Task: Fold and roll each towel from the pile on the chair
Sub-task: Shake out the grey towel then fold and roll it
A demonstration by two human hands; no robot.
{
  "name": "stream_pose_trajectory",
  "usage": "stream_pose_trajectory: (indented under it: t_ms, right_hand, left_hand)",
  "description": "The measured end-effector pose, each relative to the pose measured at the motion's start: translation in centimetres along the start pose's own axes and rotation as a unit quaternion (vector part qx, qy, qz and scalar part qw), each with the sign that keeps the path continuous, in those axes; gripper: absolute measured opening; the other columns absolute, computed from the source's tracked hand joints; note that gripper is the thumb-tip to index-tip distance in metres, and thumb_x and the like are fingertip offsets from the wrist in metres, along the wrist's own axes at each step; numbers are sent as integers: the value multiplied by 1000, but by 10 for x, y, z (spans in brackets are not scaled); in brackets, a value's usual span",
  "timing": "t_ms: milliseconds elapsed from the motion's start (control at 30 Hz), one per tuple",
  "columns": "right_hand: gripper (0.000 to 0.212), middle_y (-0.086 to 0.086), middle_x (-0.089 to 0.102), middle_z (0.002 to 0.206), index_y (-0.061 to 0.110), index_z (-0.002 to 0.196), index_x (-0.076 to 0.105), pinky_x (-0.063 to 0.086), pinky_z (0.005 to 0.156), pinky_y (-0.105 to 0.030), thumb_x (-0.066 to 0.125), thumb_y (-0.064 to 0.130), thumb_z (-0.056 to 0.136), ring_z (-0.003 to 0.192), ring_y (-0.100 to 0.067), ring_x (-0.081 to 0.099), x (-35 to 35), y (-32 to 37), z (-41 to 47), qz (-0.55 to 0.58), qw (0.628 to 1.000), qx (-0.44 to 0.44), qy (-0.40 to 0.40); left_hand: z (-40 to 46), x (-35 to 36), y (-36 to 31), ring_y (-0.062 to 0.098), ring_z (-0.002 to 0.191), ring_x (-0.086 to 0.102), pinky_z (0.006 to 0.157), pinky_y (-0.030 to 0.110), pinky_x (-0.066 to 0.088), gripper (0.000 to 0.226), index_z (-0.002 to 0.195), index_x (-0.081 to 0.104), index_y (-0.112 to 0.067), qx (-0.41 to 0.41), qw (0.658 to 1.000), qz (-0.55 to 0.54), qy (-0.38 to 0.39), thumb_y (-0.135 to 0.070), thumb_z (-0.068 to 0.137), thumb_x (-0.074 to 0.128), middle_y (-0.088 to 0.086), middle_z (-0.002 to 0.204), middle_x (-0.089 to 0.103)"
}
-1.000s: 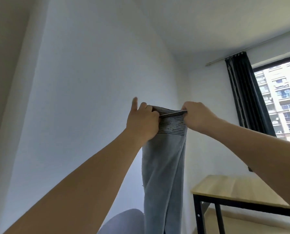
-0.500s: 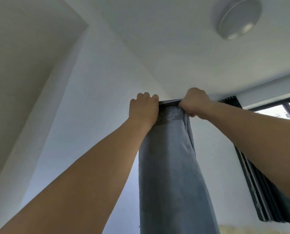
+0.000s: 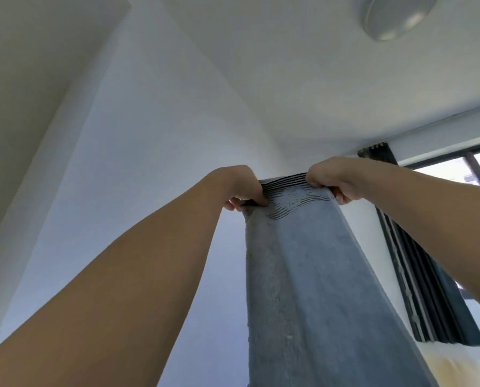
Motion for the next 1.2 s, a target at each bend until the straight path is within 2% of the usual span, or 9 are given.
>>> stream_pose_trajectory:
  t_ms: [167,300,400,467,533,767,900,1033,1200]
  right_hand:
    - [30,-6,33,55,12,61,34,19,34,-8,39,-6,85,45,-15,28,65,-60,53,76,997,-5,-30]
    - [26,-8,47,34,12,62,41,37,34,-15,53,-1,81,35,-18,51,104,-97,88,133,986,4,-103]
    - [16,-15,62,66,9,70,44,54,53,-26,50,0,82,56,-26,64,129,-105,98,214,970,-2,-119]
    - [6,-17,65,85,10,79,49,59,72,-45,47,5,78,70,-31,68,137,-107,97,244,961,-16,-131]
    - [8,-14,62,79,12,74,51,58,68,-44,44,9,70,66,-30,64,138,-110,90,230,964,-25,-132]
    - [16,-2,34,62,14,62,34,24,48,-24,46,9,72,54,-19,29,132,-117,33,205,976,-1,-81]
    - [12,-7,56,72,6,83,54,50,59,-29,44,7,77,60,-23,53,149,-143,-33,232,969,79,29]
    - [17,-11,61,79,4,84,54,57,63,-33,37,2,83,67,-25,61,182,-194,-104,151,960,142,186]
    - [31,-18,67,99,-2,111,58,58,78,-38,45,4,84,81,-30,68,238,-277,-175,48,877,246,411]
  left_hand:
    - [37,89,40,25,58,56,51,24,42,9,86,56,-5,-42,997,-37,-52,-7,82,49,12,68,61]
    - [67,146,67,35,55,63,43,25,51,15,78,46,-9,-80,973,-190,-104,3,81,38,13,68,55]
    - [79,158,81,36,70,61,64,37,58,18,70,40,-11,-69,955,-232,-174,4,80,39,8,74,46]
    - [77,157,84,20,61,43,52,29,41,24,64,31,-14,-55,954,-205,-210,4,80,38,3,69,38]
    - [69,154,85,14,56,30,49,24,25,27,63,28,-14,-44,957,-198,-207,4,80,37,1,66,34]
    - [14,140,79,14,56,26,49,24,21,26,63,27,-14,-27,968,-192,-159,-1,78,43,0,63,30]
    - [-46,170,79,21,66,44,61,27,35,10,65,43,-13,-94,980,-161,-69,-9,74,46,5,69,47]
    - [-108,230,87,27,89,60,84,34,48,16,91,59,-4,-177,972,-91,128,-12,78,54,18,100,62]
    - [-201,313,94,33,102,63,99,46,49,17,105,61,-5,-217,843,-147,470,-4,92,50,17,109,64]
Point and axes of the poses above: each hand's wrist, its own z-axis towards the middle knuckle, its own x-axis out of the palm, y = z × x, the point moved 7 cm from there along z, towards the middle knuckle
